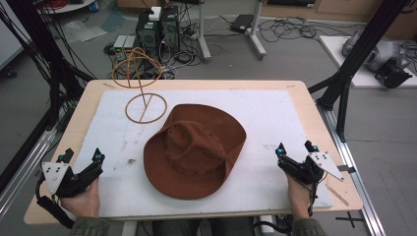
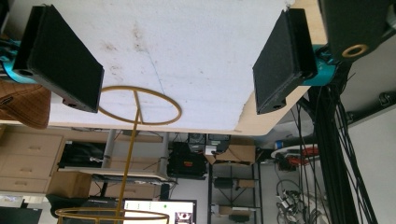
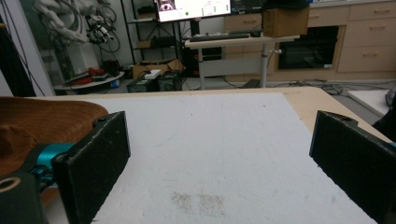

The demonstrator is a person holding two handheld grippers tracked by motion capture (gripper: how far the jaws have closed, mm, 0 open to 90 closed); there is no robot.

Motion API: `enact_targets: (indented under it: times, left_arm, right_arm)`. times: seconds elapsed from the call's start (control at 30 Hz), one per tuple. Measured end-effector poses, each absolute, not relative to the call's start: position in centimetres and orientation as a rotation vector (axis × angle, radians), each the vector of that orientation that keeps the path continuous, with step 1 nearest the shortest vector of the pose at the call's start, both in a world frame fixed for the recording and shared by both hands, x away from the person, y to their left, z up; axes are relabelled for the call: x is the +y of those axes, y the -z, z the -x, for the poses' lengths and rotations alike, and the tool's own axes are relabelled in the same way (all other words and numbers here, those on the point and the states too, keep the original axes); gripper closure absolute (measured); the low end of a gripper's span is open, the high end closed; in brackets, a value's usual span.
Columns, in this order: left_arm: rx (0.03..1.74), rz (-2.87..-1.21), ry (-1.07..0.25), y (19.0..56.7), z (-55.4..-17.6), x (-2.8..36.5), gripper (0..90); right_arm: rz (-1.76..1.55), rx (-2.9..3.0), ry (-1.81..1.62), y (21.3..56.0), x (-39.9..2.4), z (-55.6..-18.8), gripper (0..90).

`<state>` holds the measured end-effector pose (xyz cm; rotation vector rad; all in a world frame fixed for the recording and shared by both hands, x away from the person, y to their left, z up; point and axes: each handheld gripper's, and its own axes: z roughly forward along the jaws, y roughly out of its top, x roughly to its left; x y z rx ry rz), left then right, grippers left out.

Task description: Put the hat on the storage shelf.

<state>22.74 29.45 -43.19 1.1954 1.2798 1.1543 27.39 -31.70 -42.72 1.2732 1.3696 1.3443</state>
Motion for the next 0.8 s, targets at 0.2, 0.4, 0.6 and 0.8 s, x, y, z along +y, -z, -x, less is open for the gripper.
enact_targets:
  times: [0.2,0.4,0.6,0.8]
  left_arm:
    - [1.283,-1.191,-1.146,43.2,-22.9,29.6,16.6]
    - [1.289,-1.175,-1.15,43.2,-22.8,29.8,16.6]
    - [1.294,-1.167,-1.154,43.2,-22.7,30.0,16.6]
    - [1.293,-1.17,-1.15,43.2,-22.8,30.1,16.6]
  right_arm:
    - [-1.207,1.396,-1.399,40.5,-31.5,-27.1,4.3]
    - [-1.158,1.47,-1.42,39.1,-30.8,-27.9,4.3]
    - [-1.102,1.545,-1.444,38.1,-29.1,-28.4,4.3]
    - [-1.048,1.62,-1.459,37.8,-27.2,-29.0,4.3]
